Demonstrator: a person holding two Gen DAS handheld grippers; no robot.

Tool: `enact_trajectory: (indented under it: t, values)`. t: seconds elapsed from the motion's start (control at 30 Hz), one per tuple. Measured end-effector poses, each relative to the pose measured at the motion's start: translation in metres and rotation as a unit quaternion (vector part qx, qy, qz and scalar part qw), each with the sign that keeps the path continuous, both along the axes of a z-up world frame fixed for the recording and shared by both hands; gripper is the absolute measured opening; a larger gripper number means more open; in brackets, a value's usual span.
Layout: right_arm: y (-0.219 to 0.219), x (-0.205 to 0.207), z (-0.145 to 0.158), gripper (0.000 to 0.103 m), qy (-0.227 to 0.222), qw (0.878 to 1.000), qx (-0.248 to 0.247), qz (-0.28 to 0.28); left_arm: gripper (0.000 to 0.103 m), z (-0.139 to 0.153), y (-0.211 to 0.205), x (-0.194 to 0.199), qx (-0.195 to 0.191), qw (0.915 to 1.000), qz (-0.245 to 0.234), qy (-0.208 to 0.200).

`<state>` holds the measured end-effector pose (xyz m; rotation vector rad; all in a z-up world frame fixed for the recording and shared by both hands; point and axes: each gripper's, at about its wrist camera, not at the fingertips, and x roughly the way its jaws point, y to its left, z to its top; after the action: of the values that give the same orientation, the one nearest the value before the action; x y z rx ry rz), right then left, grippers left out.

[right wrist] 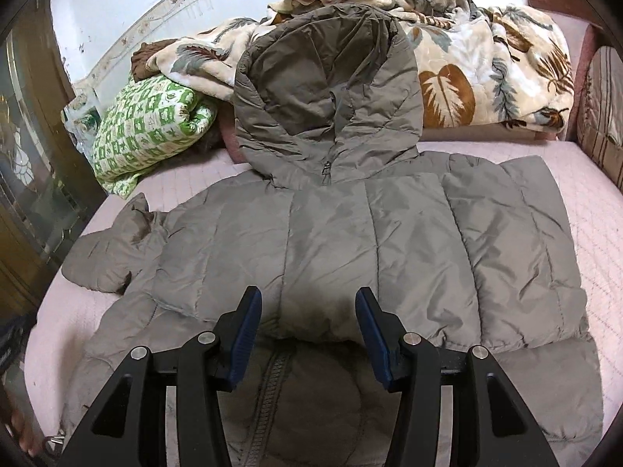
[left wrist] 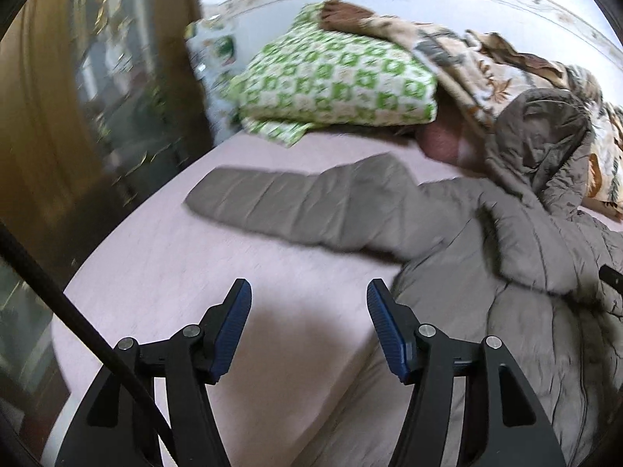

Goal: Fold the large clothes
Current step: 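Move the left gripper toward the other sleeve of the jacket, then grasp the sleeve cuff with the left gripper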

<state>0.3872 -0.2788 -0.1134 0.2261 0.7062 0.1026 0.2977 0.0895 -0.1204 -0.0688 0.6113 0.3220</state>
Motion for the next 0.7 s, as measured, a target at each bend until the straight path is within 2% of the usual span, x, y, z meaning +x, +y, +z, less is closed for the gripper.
enact_trajectory:
  t: [0.2,0.5,0.7]
  values:
    - [0.004,-0.010,0.009,0.054,-0.022,1.000,0.002,0.007,0.061,0.015,0.024,-0.042,-0.050,0.9982,0.028,0.015]
    - [0.005,-0.028,0.021,0.054,-0.040,0.999,0.022,0.025,0.064,0.026,0.031,-0.071,-0.123,0.9909,0.044,0.033]
    - [0.013,-0.036,0.025,0.054,-0.049,0.998,0.001,0.037,0.064,0.033,0.021,-0.074,-0.131,0.9900,0.038,0.037]
